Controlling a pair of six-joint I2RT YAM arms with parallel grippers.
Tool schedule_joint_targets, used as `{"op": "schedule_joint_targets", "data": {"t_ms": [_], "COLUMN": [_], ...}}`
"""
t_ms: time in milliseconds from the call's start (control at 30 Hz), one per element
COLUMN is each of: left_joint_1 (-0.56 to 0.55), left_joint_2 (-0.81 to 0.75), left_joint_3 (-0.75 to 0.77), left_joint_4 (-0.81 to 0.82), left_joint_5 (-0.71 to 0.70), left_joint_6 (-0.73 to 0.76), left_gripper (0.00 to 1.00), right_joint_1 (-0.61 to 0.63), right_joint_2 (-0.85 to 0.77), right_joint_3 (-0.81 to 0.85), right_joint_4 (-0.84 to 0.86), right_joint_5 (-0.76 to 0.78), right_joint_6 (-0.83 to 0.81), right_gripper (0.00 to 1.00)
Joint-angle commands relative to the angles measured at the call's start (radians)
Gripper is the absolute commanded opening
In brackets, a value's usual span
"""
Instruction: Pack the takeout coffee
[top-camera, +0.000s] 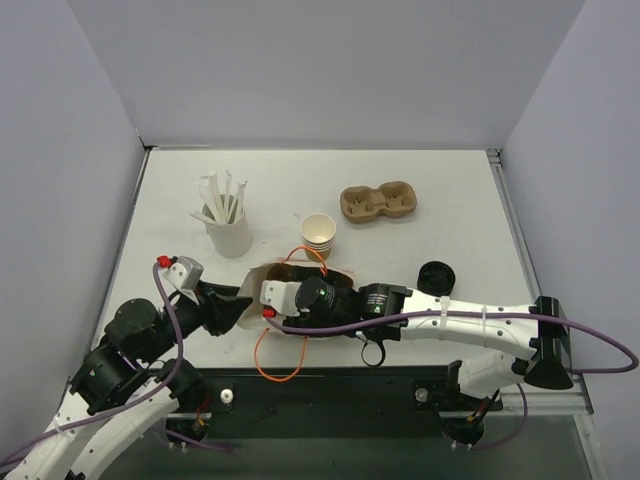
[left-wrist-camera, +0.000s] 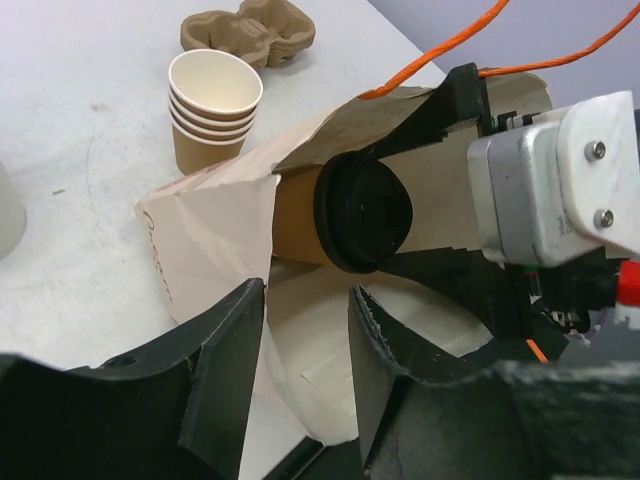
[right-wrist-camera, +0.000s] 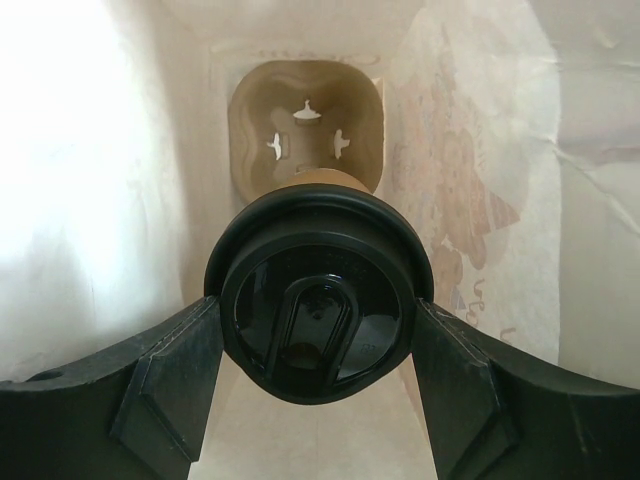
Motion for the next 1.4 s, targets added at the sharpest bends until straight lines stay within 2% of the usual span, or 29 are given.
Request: {"op": "schedule_joint_targets", "data": {"t_ms": [0,333,433,467,533,667,867,1167,1367], "left_joint_1": [0.003,0.004,0.004,0.003,0.003,0.003,0.003,0.004,0.003], "left_joint_2": [-0.038,0.034,0.043,0.05,0.062,0.067,0.082,-0.022,-0.036], "left_joint_3": [0.04,0.031,0.011,0.003,-0.012,-0.054,-0.095,-0.198,-0.184], "left_joint_4": [-0.113,-0.115,-0.081,-0.06,-0.026,0.12,0.24,0.247,0.208], "left_joint_5": [-0.034,-0.052,-0.031,-0.028,0.003,0.026,0.064,0.07,0.087], "left_joint_6": [-0.104,-0.119,-0.103,-0.099,-0.081,-0.03,-0.015,-0.098,-0.118], "left_gripper": [0.5,0.47,0.28,0.11,0.0,0.0,0.0,0.0,0.0], "right_joint_1": [0.005,0.008,0.011,0.008,-0.002,-0.044,-0.09,-0.088,-0.087], "right_joint_2": [-0.024,-0.052,-0.066,-0.076,-0.087,-0.113,-0.104,-0.037,0.014], "right_joint_3": [0.002,-0.048,-0.073,-0.091,-0.103,-0.142,-0.146,-0.18,-0.18], "right_joint_4": [0.039,0.046,0.039,0.039,0.036,0.072,0.114,0.171,0.171], "right_joint_5": [0.044,0.042,0.053,0.058,0.07,0.062,0.013,0.004,0.033], "right_joint_6": [0.047,0.032,0.019,0.015,0.015,-0.063,-0.154,-0.169,-0.218], "right_gripper": [0.43,0.43,0.42,0.42,0.42,0.42,0.42,0.42,0.42]}}
